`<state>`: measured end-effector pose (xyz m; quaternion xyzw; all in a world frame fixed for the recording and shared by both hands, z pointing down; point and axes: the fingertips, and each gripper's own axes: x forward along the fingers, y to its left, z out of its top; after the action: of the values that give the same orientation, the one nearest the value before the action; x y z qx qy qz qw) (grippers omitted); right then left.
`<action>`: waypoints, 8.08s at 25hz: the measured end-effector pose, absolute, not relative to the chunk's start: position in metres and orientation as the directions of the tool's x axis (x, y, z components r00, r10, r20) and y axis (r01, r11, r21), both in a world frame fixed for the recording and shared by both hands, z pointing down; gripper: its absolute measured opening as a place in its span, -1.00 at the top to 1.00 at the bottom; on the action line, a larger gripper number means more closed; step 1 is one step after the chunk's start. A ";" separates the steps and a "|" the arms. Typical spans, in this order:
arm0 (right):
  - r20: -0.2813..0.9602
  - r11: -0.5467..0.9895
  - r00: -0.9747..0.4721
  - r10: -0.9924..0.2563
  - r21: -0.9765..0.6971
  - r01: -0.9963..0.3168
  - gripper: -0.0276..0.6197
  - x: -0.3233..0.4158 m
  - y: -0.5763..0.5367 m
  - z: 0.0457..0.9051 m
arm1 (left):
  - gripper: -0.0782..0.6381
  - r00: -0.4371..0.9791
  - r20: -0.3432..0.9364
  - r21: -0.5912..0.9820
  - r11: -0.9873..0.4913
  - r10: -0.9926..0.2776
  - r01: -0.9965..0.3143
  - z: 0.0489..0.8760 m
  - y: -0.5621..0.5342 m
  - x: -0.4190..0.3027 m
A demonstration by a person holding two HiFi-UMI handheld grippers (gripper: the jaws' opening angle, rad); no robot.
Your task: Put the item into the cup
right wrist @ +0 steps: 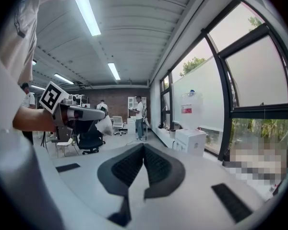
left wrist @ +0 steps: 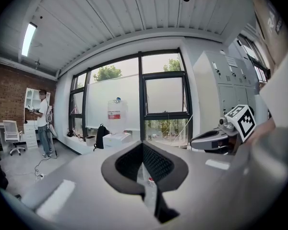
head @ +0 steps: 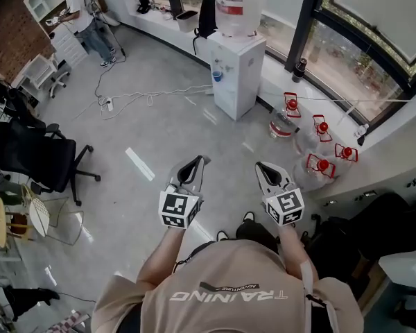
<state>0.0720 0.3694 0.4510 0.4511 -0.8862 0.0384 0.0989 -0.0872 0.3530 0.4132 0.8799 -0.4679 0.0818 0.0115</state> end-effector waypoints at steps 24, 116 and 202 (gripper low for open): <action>0.200 0.713 -0.695 -0.690 0.026 -0.701 0.88 0.113 0.139 0.466 | 0.77 0.416 0.162 -0.004 -0.422 -0.895 -0.907 0.412 0.145 -0.049; 0.434 0.588 -0.570 -0.698 -0.106 -0.802 0.88 -0.012 -0.343 0.702 | 0.77 0.669 0.350 0.052 -0.700 -0.655 -0.713 0.697 -0.408 -0.083; 0.279 0.567 -0.561 -0.779 -0.068 -0.821 0.88 0.034 -0.378 0.517 | 0.76 0.613 0.353 0.011 -0.652 -0.707 -0.759 0.538 -0.397 -0.056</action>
<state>0.0338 -0.3783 0.5173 0.4556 -0.8782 0.0956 0.1093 -0.0565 -0.3968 0.5385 0.8943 -0.4097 0.1609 0.0801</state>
